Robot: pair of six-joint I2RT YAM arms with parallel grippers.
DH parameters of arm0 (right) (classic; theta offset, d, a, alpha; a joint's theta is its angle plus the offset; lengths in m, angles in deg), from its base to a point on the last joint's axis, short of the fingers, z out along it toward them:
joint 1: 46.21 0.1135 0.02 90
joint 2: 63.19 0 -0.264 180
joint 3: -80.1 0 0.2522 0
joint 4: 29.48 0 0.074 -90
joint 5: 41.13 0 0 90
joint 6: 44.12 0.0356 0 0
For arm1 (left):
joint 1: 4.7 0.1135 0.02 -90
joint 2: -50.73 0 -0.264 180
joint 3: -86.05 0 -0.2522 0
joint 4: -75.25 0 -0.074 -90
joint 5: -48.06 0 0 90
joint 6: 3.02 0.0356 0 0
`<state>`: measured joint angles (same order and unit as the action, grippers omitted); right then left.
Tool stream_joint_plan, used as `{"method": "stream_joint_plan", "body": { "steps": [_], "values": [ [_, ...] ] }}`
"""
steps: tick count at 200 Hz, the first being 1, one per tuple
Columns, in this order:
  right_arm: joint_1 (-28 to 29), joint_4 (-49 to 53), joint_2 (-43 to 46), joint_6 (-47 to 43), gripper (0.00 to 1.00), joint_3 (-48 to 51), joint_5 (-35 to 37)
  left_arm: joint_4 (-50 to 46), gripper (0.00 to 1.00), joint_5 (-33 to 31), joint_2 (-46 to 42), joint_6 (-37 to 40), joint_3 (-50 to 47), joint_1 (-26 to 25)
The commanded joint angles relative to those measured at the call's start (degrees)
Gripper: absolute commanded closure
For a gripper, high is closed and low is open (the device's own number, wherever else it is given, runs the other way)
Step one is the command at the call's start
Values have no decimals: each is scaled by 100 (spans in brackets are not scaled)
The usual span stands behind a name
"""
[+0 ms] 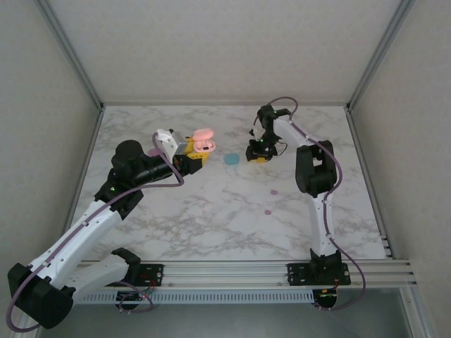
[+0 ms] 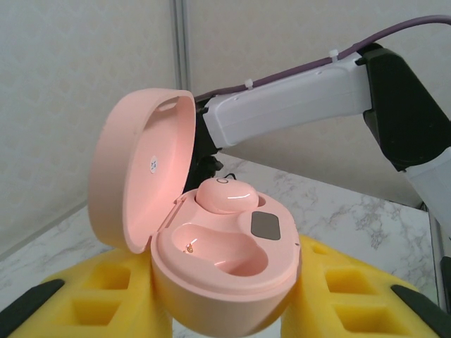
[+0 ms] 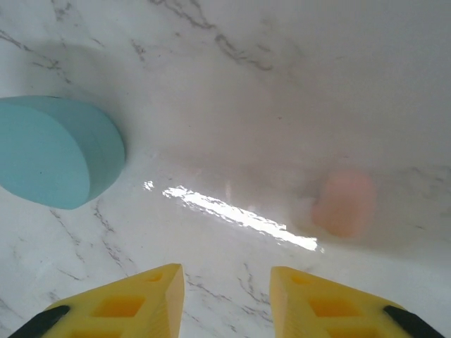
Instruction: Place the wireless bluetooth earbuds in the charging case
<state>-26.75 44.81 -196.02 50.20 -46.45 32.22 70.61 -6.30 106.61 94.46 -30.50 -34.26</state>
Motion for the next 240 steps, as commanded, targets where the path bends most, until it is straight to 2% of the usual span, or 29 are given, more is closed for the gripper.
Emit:
{"method": "stream_joint_plan", "body": {
  "steps": [1,35,72,183,240],
  "values": [
    [-119,-133,282,459,63,59,664,55,81,-15,-48,12,-39,-58],
    [-254,-269,126,898,62,-45,829,28,81,-31,-90,22,-52,-58],
    [-268,-130,-225,1034,60,-392,668,10,81,-39,-104,34,-55,-58],
    [-246,-33,-644,995,62,-673,148,3,81,-39,-87,25,-45,-58],
    [-79,35,-688,851,66,-883,-112,2,81,-39,-58,25,-14,-58]
  ]
}}
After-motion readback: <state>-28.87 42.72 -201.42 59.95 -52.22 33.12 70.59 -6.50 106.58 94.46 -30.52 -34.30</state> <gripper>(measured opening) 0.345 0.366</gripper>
